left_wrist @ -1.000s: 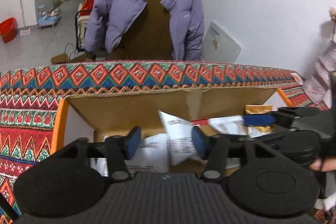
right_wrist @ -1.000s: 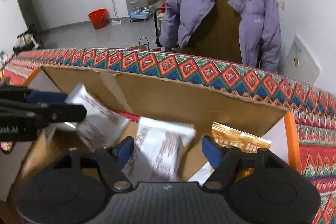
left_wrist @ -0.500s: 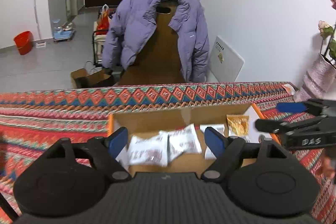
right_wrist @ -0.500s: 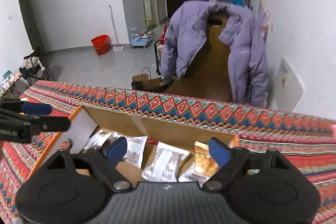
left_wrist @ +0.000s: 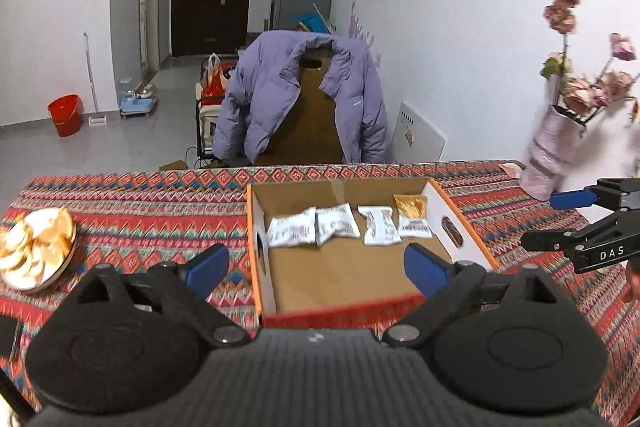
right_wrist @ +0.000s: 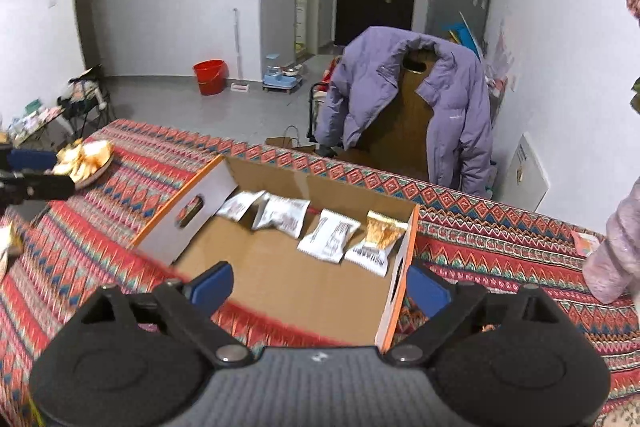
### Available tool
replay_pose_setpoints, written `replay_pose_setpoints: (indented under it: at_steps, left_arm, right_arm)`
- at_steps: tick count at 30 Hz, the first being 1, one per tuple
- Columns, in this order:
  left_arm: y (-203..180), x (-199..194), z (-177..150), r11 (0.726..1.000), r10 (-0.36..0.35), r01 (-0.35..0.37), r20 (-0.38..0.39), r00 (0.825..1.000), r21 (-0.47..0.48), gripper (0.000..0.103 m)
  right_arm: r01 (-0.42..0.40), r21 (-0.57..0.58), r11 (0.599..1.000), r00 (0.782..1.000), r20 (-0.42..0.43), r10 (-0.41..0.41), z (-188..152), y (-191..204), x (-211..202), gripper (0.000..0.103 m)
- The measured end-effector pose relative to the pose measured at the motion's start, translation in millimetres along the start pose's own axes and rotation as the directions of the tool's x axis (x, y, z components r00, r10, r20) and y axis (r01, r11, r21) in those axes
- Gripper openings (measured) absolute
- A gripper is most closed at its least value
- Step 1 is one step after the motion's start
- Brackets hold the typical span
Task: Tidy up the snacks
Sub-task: 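Withdraw both tools from the box back toward the snack pile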
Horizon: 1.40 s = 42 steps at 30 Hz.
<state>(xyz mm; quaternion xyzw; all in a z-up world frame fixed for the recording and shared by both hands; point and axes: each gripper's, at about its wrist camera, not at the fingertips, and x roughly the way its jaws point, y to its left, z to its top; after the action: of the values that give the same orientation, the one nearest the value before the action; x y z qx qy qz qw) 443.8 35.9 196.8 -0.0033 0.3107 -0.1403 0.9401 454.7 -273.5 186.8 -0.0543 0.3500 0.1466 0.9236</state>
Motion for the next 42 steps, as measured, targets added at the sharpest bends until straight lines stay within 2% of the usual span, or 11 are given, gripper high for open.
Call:
replay_pose_setpoints:
  at_steps: [7,11,15,22,24,26,28,30,33,36,42]
  left_arm:
    - [-2.6,-67.4,-73.3,1.000,-0.008,0.007,0.102,0.995,0.006,0.097]
    - [-8.9,-99.3,-117.8,1.000,0.027,-0.027,0.158,0.987,0.002,0.098]
    - [-17.4,-130.2,-164.3,0.997,0.061,-0.069,0.238,0.969,0.027,0.101]
    - [-30.3,-183.4,-240.3,0.995,0.100,-0.084,0.314,0.944,-0.062,0.103]
    - [-37.0,-192.5,-258.8,0.994,0.110,-0.100,0.321,0.941,-0.048,0.103]
    - [-40.1,-199.2,-273.4,0.995,0.098,-0.084,0.298,0.949,-0.060,0.103]
    - [-43.1,-206.9,-288.1,0.996,0.071,-0.056,0.276,0.959,-0.062,0.103]
    - [-45.8,-215.0,-303.1,0.997,0.073,-0.059,0.280,0.957,-0.056,0.103]
    - [-44.9,-217.7,-321.0,0.996,0.084,-0.074,0.253,0.964,-0.048,0.103]
    - [-41.4,-215.6,-334.7,0.992,0.110,-0.095,0.214,0.971,-0.081,0.103]
    - [-34.9,-205.3,-343.7,0.989,0.125,-0.109,0.176,0.976,-0.097,0.103]
  right_arm:
    - [-0.050,-0.045,0.998,0.995,0.087,0.054,-62.1,23.9,-45.7,0.094]
    - [-0.054,-0.027,0.998,0.989,0.133,0.057,-104.8,37.8,-67.4,0.094]
    - [-0.020,-0.058,0.998,0.983,0.183,0.030,-156.0,56.6,-91.5,0.094]
    - [0.036,-0.057,0.998,0.980,0.198,-0.024,-243.8,90.9,-126.9,0.094]
    - [0.064,-0.034,0.997,0.972,0.228,-0.055,-269.9,102.5,-137.7,0.094]
    - [0.071,-0.001,0.997,0.968,0.241,-0.068,-292.6,111.7,-145.7,0.096]
    - [0.052,0.045,0.998,0.969,0.241,-0.061,-311.9,120.6,-149.7,0.103]
    - [0.022,0.065,0.998,0.966,0.255,-0.038,-327.4,131.7,-152.5,0.103]
    - [-0.008,0.040,0.999,0.959,0.284,-0.004,-338.1,147.3,-154.0,0.103]
    - [0.012,-0.004,1.000,0.956,0.292,-0.010,-342.7,159.7,-154.2,0.103]
    - [0.010,0.016,1.000,0.965,0.262,-0.014,-344.3,160.4,-146.7,0.103]
